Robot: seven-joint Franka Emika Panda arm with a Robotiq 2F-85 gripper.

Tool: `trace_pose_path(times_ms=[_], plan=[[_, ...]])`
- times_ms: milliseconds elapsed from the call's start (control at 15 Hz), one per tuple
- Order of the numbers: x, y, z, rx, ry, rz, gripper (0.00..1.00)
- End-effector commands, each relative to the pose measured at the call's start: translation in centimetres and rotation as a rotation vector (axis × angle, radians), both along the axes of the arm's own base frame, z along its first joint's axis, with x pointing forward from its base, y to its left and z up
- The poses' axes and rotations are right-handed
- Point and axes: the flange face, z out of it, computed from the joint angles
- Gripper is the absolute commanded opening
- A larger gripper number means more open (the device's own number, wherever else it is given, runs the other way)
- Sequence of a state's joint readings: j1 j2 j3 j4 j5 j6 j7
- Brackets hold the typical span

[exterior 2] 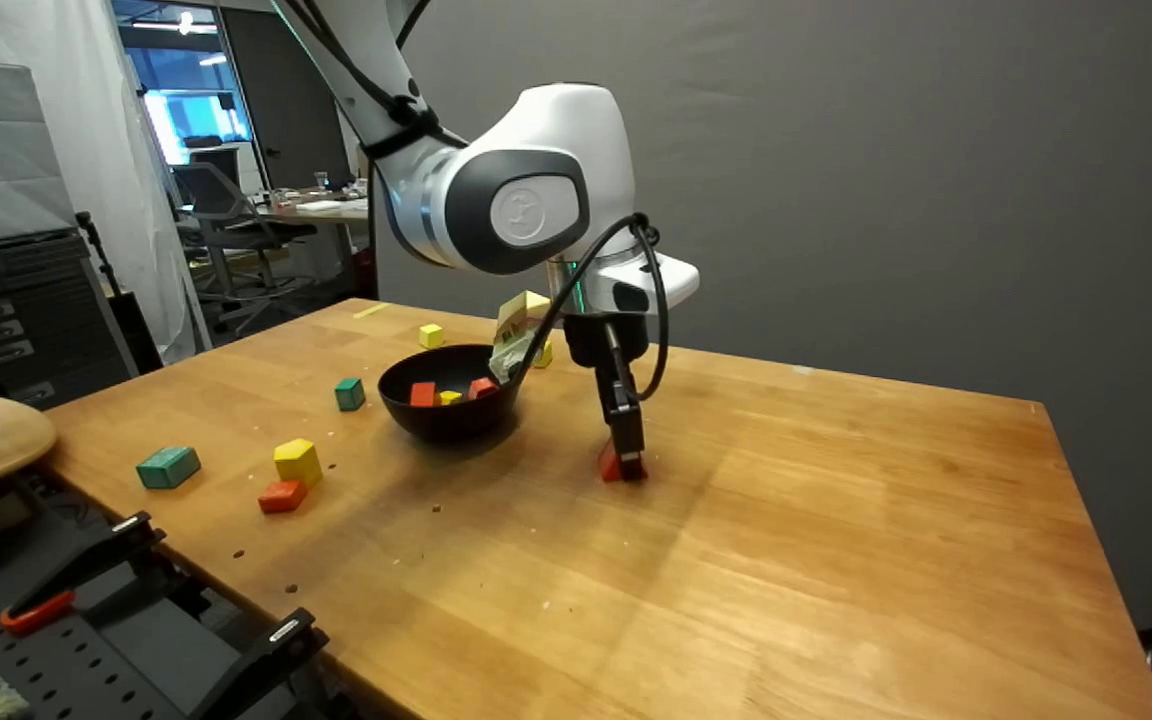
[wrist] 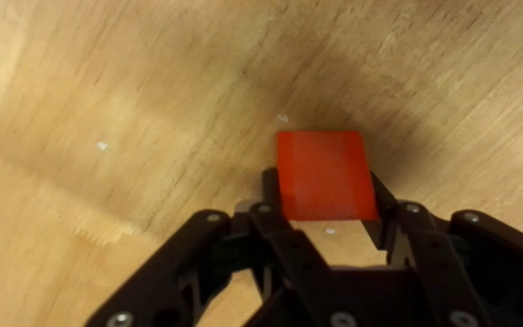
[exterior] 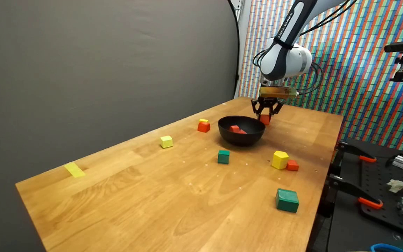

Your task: Put all the blocks on the table in the black bowl

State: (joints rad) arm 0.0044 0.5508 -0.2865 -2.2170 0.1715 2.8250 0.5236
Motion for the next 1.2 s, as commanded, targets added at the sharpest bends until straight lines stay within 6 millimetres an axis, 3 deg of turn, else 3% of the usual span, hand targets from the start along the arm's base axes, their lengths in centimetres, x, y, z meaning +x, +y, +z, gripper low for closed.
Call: trace_pose_path(times_ms=[0,267,467,667,800,933,1133], plan=[[0.6,2.3,5.3,-0.02,-0.065,0.104,0.2],[1.3,6.5,12.0,-0.12,-0.152,0.302,0.2],[2.1,12.8,16.3,-0.128,-0.211,0.493,0.2],[2.3,18.8,15.7,-0.015,-0.211,0.572,0.2],[2.8,21.1,13.9,0.005,-0.19,0.585,0.2],[2.9,21.6,12.1,0.007,-0.147,0.587,0.2],[2.5,20.7,9.3,-0.043,-0.082,0.601,0.2]])
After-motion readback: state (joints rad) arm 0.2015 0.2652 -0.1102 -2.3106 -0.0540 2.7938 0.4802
